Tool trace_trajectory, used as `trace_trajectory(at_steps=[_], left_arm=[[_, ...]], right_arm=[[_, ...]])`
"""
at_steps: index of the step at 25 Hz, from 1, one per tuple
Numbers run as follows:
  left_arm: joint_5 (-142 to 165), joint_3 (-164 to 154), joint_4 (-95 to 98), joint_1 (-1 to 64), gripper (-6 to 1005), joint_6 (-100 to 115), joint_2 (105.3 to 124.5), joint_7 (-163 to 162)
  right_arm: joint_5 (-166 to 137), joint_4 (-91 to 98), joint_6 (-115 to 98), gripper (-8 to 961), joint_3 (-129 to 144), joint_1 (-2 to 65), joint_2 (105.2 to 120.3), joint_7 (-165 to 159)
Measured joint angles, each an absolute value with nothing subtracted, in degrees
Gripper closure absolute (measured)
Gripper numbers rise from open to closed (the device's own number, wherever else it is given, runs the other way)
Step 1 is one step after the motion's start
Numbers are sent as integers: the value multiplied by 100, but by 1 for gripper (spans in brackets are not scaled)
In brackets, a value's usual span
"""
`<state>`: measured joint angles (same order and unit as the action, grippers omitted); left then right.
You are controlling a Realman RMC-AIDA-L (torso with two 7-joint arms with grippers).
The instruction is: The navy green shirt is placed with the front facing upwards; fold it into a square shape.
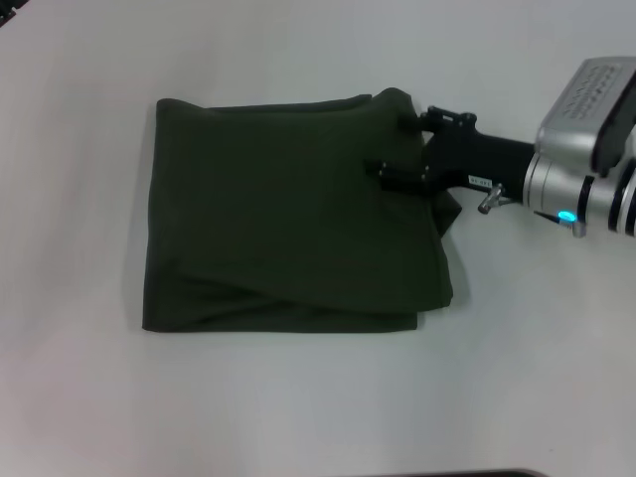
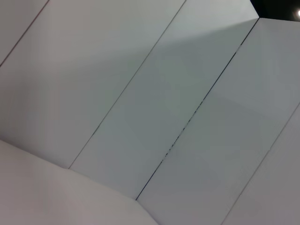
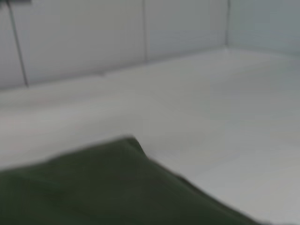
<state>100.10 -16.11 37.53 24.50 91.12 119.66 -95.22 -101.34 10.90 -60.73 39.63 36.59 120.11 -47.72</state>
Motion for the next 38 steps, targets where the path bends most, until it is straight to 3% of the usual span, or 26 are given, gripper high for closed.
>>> trace_trajectory(at_steps=[12,16,22,30,38], left_arm=[[10066,-2380,3740,2306,356,9903,11830,-8619],[10123,-3048,3603,1924,356,11135,11971,-7009],[10334,-3316,3444,1241,356,11160,12202,-6066],[10605,-3328,3206,962,357,11007,12261,-5202],[11248,-3318,3213,849,357,10918,12179,-5059]], right_arm=[[-9839,2063,-8238,134,3935,2864,11984,-5317],[-9825,2063,-8599,134,3938,2469,11998,-4877],[-10196,2099,-9551,133,4046,2011,11955,-4652],[-10940,1283,-9783,129,4061,1813,11981,-3952],[-11354,679,-9701,131,4023,1744,11991,-3344]])
